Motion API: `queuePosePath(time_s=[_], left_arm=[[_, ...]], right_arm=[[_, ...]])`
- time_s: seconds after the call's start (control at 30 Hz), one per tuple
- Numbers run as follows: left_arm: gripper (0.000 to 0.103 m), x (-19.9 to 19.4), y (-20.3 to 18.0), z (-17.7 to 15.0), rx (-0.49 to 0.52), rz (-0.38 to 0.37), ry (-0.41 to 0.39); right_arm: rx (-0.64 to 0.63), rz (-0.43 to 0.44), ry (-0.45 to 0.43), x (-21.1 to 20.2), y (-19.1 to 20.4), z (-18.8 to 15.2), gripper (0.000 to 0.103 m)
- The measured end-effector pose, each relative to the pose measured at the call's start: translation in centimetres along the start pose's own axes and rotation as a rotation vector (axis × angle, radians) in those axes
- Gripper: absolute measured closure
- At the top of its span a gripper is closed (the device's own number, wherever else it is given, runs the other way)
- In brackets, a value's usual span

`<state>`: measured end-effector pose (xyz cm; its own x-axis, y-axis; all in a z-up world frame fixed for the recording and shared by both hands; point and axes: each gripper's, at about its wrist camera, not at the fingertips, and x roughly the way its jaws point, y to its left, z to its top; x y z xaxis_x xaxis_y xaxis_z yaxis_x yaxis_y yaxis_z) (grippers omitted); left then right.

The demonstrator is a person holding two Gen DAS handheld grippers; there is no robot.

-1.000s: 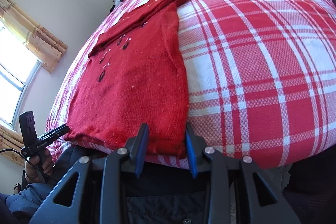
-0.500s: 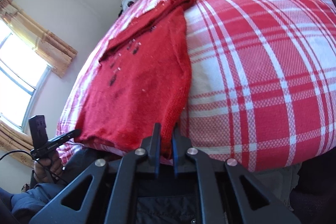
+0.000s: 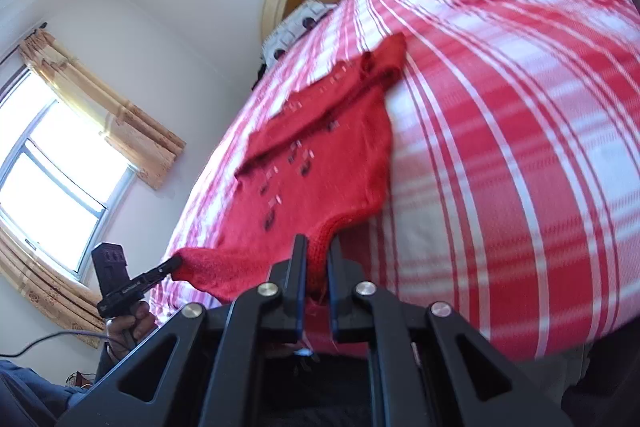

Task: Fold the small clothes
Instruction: 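Lift the hem with both grippers and fold it over toward the collar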

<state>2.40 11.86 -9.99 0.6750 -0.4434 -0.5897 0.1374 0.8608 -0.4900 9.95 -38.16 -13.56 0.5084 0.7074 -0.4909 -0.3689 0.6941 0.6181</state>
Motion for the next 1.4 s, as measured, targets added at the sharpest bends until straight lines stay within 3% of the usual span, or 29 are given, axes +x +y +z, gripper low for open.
queuePosePath(time_s=[0.37, 0.87, 1.4], left_arm=[[0.097, 1.3, 1.7, 5.8, -0.038, -0.026, -0.054], [0.097, 3.7, 3.5, 14.5, -0.083, -0.076, -0.103], [0.097, 12.0, 7.3, 21.4, -0.151, -0.057, -0.012]], right_arm=[[-0.037, 0.026, -0.096, 1.5, 2.1, 8.3, 0.091], [-0.031, 0.012, -0.114, 5.9, 2.6, 16.4, 0.091], [0.022, -0.069, -0.047, 14.9, -0.7, 25.0, 0.092]])
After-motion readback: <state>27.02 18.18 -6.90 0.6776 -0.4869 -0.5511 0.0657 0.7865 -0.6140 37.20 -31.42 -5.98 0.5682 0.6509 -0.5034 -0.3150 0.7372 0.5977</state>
